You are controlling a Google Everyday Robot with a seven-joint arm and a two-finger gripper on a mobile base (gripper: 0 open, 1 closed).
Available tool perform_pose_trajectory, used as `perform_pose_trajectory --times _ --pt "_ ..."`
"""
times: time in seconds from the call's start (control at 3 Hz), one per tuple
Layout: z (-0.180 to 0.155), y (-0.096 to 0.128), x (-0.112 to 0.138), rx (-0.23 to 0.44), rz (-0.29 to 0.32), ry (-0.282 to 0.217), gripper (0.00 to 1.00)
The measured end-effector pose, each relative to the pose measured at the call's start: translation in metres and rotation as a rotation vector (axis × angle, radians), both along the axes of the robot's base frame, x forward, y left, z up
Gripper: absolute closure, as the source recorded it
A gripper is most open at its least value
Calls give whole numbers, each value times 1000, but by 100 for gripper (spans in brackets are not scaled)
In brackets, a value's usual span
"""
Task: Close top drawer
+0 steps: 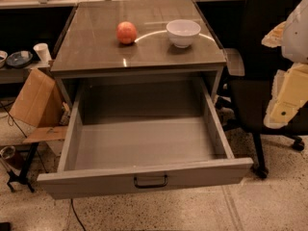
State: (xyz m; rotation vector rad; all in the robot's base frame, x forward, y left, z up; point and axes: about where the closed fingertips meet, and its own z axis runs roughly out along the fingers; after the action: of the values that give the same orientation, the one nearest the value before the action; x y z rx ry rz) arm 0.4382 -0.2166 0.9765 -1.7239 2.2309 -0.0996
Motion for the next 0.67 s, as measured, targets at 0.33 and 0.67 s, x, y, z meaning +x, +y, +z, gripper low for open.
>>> perform_pose_trajectory --times 0.33,0.67 --pt "0 0 0 0 0 0 0" --pt "-23 10 -7 43 29 -50 0"
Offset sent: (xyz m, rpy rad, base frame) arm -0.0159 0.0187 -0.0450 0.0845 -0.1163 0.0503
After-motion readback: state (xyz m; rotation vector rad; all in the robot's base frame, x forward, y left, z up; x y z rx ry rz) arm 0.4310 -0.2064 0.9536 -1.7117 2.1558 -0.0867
